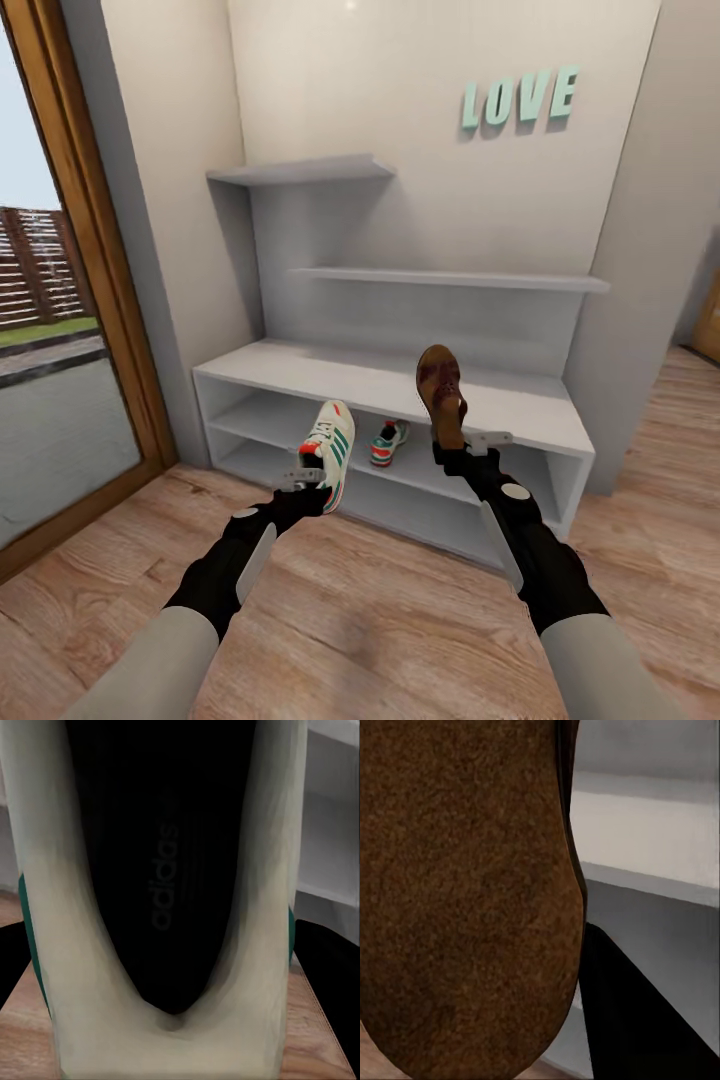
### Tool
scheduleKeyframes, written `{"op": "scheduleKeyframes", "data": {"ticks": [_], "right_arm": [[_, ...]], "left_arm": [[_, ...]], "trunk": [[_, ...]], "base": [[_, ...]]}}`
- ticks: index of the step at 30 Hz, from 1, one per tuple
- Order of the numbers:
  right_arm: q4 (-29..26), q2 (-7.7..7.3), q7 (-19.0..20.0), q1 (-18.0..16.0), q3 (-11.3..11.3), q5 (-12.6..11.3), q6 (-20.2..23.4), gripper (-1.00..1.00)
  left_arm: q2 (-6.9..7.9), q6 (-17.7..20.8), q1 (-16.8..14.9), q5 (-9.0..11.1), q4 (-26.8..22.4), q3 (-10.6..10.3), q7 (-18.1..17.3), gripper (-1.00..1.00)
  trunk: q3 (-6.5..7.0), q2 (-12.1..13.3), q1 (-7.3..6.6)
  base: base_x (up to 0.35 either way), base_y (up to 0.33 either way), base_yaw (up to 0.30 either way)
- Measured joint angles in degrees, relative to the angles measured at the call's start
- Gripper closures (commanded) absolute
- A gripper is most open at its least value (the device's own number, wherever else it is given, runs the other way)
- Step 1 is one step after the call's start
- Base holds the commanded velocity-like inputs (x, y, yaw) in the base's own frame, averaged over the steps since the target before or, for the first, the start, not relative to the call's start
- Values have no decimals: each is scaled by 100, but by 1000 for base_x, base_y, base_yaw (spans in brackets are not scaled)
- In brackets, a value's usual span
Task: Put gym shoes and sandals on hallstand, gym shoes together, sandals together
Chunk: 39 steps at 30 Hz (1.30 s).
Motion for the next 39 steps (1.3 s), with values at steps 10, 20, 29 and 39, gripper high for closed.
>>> {"op": "scheduleKeyframes", "data": {"ticks": [10, 20, 29, 39], "right_arm": [[1, -1, 0, 1, 0, 1, -2, 100], [0, -1, 0, 0, 0, 0, 0, 100], [1, -1, 0, 1, 0, 1, -2, 100], [2, 7, 0, -1, 14, 8, -3, 100]], "left_arm": [[-1, 3, -1, 2, -1, 1, -2, 100], [1, 0, 0, 1, -1, 0, -1, 100], [-1, 3, -1, 1, -7, 1, 0, 100], [7, 3, 1, 3, -9, 1, -2, 100]], "trunk": [[0, 0, 1], [0, 0, 0], [0, 0, 0], [0, 0, 0]], "base": [[-42, 174, -300], [-18, 78, -300], [0, 239, -299], [0, 153, -78]]}}
